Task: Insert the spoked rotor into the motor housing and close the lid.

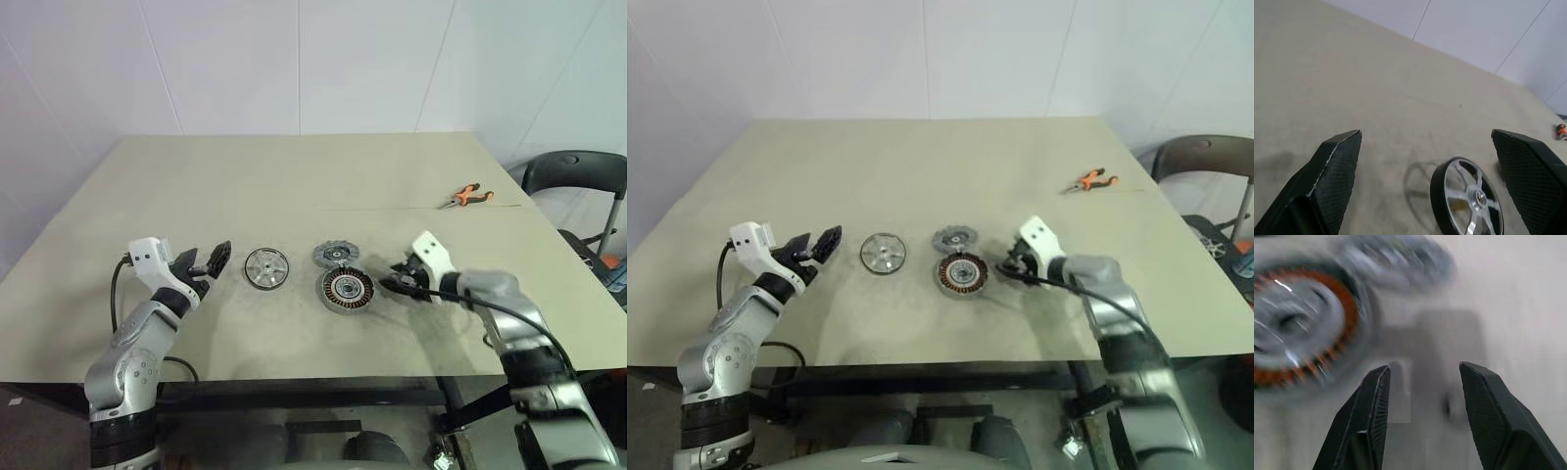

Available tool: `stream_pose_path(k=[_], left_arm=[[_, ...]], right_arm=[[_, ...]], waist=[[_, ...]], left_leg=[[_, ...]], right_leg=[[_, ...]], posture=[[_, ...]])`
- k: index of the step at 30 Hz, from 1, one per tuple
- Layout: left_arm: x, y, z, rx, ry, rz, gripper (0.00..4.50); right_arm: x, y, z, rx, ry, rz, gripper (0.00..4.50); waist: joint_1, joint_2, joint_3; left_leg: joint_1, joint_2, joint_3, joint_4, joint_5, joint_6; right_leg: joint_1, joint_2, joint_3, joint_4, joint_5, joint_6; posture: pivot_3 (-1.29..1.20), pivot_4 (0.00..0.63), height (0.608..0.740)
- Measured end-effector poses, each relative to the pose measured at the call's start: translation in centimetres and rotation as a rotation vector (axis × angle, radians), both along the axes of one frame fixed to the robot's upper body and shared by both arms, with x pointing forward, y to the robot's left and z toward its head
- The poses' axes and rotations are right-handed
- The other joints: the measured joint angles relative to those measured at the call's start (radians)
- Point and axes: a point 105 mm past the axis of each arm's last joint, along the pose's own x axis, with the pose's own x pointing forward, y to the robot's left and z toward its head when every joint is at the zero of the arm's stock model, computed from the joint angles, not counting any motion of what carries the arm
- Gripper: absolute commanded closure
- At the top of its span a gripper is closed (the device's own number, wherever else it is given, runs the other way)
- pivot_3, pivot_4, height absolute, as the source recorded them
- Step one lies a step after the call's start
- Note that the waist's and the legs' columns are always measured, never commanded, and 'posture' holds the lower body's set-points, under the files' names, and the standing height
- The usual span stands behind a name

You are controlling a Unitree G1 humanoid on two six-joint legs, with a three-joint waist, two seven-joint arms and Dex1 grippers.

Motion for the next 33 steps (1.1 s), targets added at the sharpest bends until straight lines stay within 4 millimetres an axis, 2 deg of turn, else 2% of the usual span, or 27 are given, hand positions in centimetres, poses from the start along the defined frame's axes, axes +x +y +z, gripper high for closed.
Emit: stream_pose_path(k=[2,5,7,12,18,27,33], left_arm=[[0.3,-0.2,0.1,-0.004,0.0,-0.014,0.0],[0.8,-1.1,0.1,-0.003,0.0,-0.061,0.0],[1.0,-1.6,-0.1,-0.002,0.004,-0.086,0.0],[1.5,-1.5,-0.5,0.0,0.022,-0.094,0.0],[1.6,-1.6,-0.4,0.0,0.02,-0.093,0.0],[0.9,-1.5,-1.0,-0.003,0.04,-0.089,0.0],[0.1,-2.3,1.4,-0.007,-0.011,-0.2,0.0]], right_arm=[[-0.7,-0.9,0.3,0.01,-0.026,-0.072,2.17],[-1.4,-0.5,0.6,0.033,-0.044,-0.106,2.17],[-1.4,-0.1,0.8,0.044,-0.054,-0.116,2.17],[-1.1,-0.5,0.8,0.025,-0.074,-0.165,2.17],[-0.9,-0.9,-1.2,0.027,-0.033,-0.237,2.17],[0.2,0.7,-1.8,0.061,-0.037,-0.234,2.17],[0.9,2.5,-1.8,0.094,-0.024,-0.208,2.17]], waist=[[-0.002,0.0,0.0],[-0.004,0.0,0.0],[-0.003,0.0,0.0],[-0.001,0.0,0.0],[-0.001,0.0,0.0],[-0.031,-0.001,-0.001],[-0.056,-0.001,-0.001]], left_leg=[[0.001,0.0,0.0,0.0,0.0,0.0],[0.002,0.001,0.0,0.0,0.0,0.0],[0.002,0.001,0.0,0.002,0.0,0.0],[0.002,0.001,0.0,0.004,0.0,0.001],[0.002,0.001,0.0,0.004,0.0,0.001],[0.004,0.001,0.0,0.007,0.0,0.001],[0.005,0.001,0.0,0.007,0.0,0.001]], right_leg=[[0.001,0.0,0.0,0.0,0.0,-0.001],[0.001,0.0,0.0,0.001,-0.001,-0.001],[0.001,0.0,0.0,0.001,0.0,-0.001],[0.002,0.0,0.0,0.0,0.0,0.0],[0.002,0.0,0.0,0.0,0.0,0.0],[0.005,0.0,-0.001,0.0,0.002,0.003],[0.003,0.0,-0.001,0.0,0.004,0.003]], posture=[[0.0,0.0,0.74],[0.0,0.0,0.74],[0.0,0.0,0.74],[0.0,0.0,0.74],[0.0,0.0,0.74],[0.0,0.0,0.74],[0.0,0.0,0.74]])
